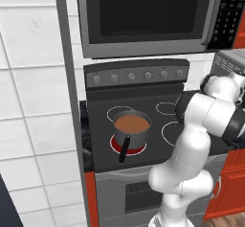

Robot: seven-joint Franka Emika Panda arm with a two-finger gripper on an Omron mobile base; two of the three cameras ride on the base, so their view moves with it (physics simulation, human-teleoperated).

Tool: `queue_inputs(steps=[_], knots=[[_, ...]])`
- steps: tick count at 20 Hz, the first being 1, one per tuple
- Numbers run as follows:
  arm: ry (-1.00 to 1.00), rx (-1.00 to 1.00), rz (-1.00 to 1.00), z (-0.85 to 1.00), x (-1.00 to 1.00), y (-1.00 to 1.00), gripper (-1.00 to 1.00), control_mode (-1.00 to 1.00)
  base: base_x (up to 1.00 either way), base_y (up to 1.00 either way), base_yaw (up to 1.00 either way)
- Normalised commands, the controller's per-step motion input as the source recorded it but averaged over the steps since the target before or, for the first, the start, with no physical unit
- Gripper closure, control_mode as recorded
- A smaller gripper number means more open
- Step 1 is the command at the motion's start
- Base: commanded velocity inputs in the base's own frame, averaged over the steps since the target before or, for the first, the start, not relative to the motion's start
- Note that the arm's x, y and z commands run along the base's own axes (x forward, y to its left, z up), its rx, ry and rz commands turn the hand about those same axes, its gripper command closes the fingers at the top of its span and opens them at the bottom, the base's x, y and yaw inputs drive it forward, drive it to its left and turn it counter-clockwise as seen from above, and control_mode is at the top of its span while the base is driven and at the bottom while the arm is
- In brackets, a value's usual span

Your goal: Pick up the sugar cube(s) and place them in the saucepan with hot chocolate.

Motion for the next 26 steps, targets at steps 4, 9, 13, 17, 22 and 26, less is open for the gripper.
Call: queue_inputs(steps=[4,9,13,17,22,26], knots=[[-0.01,0.00,0.17,0.61,-0.14,0.89,1.00,-1.00,0.00,0.00,0.00],[0.00,0.00,0.27,0.38,-0.16,0.90,1.00,-1.00,0.00,0.00,0.00],[-0.03,0.00,0.34,0.20,-0.08,0.97,1.00,-1.00,0.00,0.00,0.00],[-0.03,0.00,0.34,0.13,-0.01,1.00,1.00,-1.00,0.00,0.00,0.00],[-0.03,-0.02,0.27,0.00,0.00,0.95,1.00,-1.00,0.00,0.00,0.00],[0.00,-0.08,0.15,0.00,0.11,0.75,1.00,-1.00,0.00,0.00,0.00]])
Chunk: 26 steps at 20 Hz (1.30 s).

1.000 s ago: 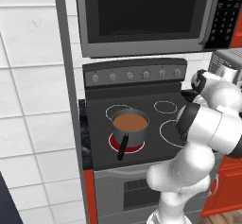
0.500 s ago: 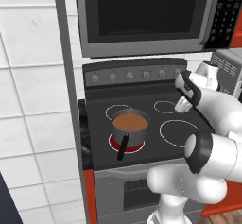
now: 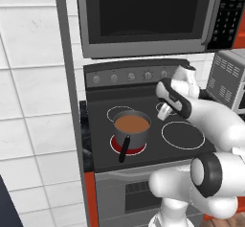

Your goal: Pick up the sugar cube(s) and place them in the saucepan with hot chocolate.

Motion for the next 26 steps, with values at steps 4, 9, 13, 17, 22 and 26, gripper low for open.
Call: queue_inputs(steps=[4,9,13,17,22,26], knots=[[0.00,-0.10,0.11,0.00,0.22,0.78,1.00,-1.00,0.00,0.00,0.00],[0.00,-0.08,0.02,0.00,0.34,0.74,1.00,-1.00,0.00,0.00,0.00],[0.00,-0.05,0.00,0.00,0.26,0.48,1.00,-1.00,0.00,0.00,0.00],[0.00,-0.02,0.00,-0.08,0.01,0.19,1.00,-1.00,0.00,0.00,0.00],[0.00,0.00,0.00,-0.04,0.00,-0.01,1.00,-1.00,0.00,0.00,0.00],[0.00,0.00,0.00,-0.01,0.00,-0.02,1.00,-1.00,0.00,0.00,0.00]])
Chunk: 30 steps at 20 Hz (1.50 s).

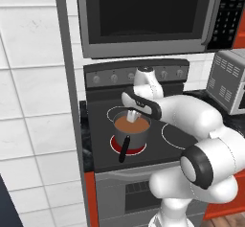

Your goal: Pick up the sugar cube(s) and place them in the saucepan with hot chocolate.

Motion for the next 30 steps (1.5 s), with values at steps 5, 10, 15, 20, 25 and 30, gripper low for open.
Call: queue_inputs(steps=[5,10,15,20,25,30], knots=[[0.00,0.00,-0.02,0.00,0.00,0.00,1.00,-1.00,0.00,0.00,0.00],[0.00,0.00,-0.01,0.00,0.01,0.00,1.00,-1.00,0.00,0.00,0.00],[0.00,0.00,0.00,-0.06,0.24,0.00,1.00,-1.00,0.00,0.00,0.00],[0.00,0.00,0.00,-0.30,0.22,0.00,1.00,-1.00,0.00,0.00,0.00],[0.00,0.00,0.00,-0.22,0.02,0.00,1.00,-1.00,0.00,0.00,0.00],[0.00,0.00,0.00,0.00,0.00,0.00,-1.00,-1.00,0.00,0.00,0.00]])
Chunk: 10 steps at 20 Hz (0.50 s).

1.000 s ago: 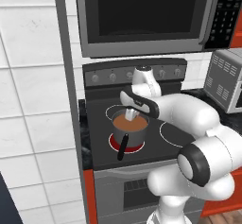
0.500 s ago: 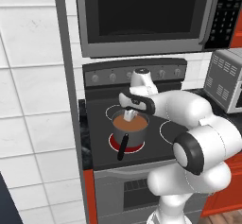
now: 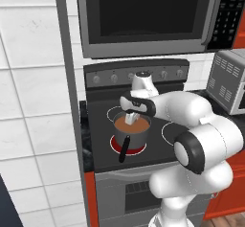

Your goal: Pick up the sugar cube(s) and place them in the saucepan with hot chocolate.

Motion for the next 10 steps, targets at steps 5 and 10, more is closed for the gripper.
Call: queue_inputs(steps=[5,10], knots=[[0.00,0.00,0.00,0.00,0.00,0.00,-1.00,-1.00,0.00,0.00,0.00],[-0.01,0.00,0.00,0.00,0.00,0.00,-1.00,-1.00,0.00,0.00,0.00]])
